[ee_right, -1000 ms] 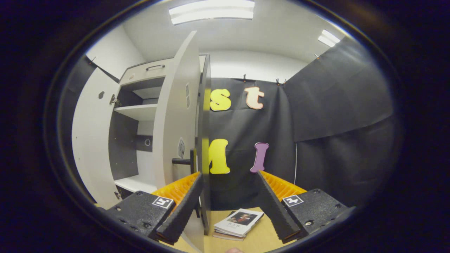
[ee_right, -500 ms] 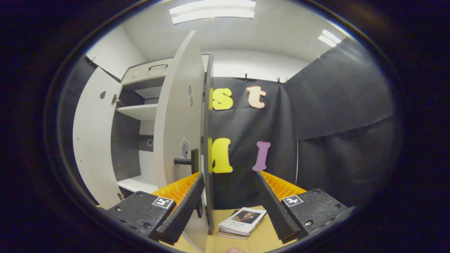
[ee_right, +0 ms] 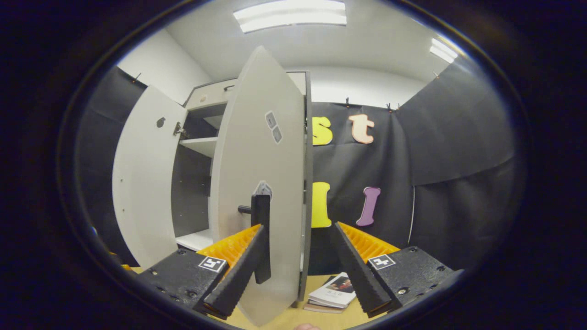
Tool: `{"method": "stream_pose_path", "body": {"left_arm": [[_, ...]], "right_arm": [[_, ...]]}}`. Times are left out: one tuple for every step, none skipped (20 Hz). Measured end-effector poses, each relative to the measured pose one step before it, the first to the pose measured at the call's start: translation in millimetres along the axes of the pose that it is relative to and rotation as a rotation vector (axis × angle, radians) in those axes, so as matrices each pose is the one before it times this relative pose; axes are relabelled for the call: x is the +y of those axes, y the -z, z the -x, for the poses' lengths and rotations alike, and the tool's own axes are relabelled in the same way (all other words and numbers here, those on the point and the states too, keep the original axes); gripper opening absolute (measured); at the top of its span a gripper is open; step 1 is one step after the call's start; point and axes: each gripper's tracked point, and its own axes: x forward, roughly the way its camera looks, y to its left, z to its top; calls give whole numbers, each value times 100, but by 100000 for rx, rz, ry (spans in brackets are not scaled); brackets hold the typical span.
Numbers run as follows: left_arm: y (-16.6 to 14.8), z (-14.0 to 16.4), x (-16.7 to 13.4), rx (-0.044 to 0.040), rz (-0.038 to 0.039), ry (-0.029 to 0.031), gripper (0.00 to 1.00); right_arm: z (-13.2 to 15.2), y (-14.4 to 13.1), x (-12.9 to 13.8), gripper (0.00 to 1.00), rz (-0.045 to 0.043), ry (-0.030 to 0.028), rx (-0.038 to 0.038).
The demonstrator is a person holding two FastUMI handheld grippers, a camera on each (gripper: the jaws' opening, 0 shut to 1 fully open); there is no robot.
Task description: Grasp the bottle in the cabinet with the left hand and place it on the coaster, then close the right door with the right hand and the left door with the left hand.
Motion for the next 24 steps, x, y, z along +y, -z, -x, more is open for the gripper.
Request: {"method": "stream_pose_path", "body": {"left_arm": [[-166, 48, 185, -477, 78, -471, 95], [-75, 9, 260, -354, -61, -545, 95], [-101, -4, 271, -234, -258, -501, 95], [-150, 20, 218, -286, -390, -544, 95], [-83, 29, 277, -172, -414, -797, 95], [31, 161, 191, -196, -176, -689, 95], [-37, 89, 122, -76, 12, -452, 95], [62, -26, 243, 6, 109, -450, 95], [98, 108, 109, 48, -12, -396, 95], [-106, 74, 112, -114, -232, -386, 100], [-137, 122, 100, -193, -319, -475, 95], [-14, 85, 102, -266, -127, -257, 95], [-65, 55, -21, -163, -11, -48, 95], [-124, 132, -7, 57, 81, 145, 95], [-96, 15, -225, 122, 146, 369, 95], [-17, -32, -140, 206, 94, 458, 95], [-50, -39, -175, -78, -148, 608, 95], [-94, -41, -141, 13, -272, 575, 95], [-40, -30, -265, -34, -377, 697, 100], [-236, -60, -319, -181, -386, 684, 95], [-9, -149, -274, -124, -444, 823, 95], [-220, 38, -424, 123, -427, 879, 95], [-161, -11, -337, -257, -251, 754, 95], [-233, -125, -344, -214, -103, 863, 95]], "right_arm": [[-355, 239, 697, 98, -1367, -1883, 407], [-553, 173, 528, 98, -975, -736, 464], [-564, 269, 260, 98, -555, 25, 550], [-645, 52, 304, 98, -709, -236, -221], [-619, 22, 597, 98, -1067, -995, -93], [-539, 167, 660, 98, -1615, -2024, 486], [-554, 212, 716, 98, -1743, -2263, 831], [-379, 202, 571, 98, -1383, -1683, 802], [-148, 52, 234, 98, -537, -796, 362], [-85, -77, 81, 93, 214, -53, -303], [141, -127, 12, 98, 788, 92, -711], [208, -163, -3, 98, 1200, 320, -693], [281, 34, -36, 98, 1464, 523, -224], [493, 48, -20, 98, 1514, 122, 132], [520, 127, 32, 93, 1311, -20, 269], [651, 146, 71, 98, 1011, -46, 192], [723, 140, 14, 98, 759, 128, 53], [805, 233, 8, 98, 252, 377, -195], [960, 353, 9, 98, -118, 571, -31], [968, 465, 10, 93, -446, 511, 60], [944, 550, 75, 98, -358, 362, 218], [1000, 569, -48, 98, -341, 677, 408], [964, 656, -81, 98, -315, 829, 583], [902, 725, -172, 98, -427, 975, 903]]}}
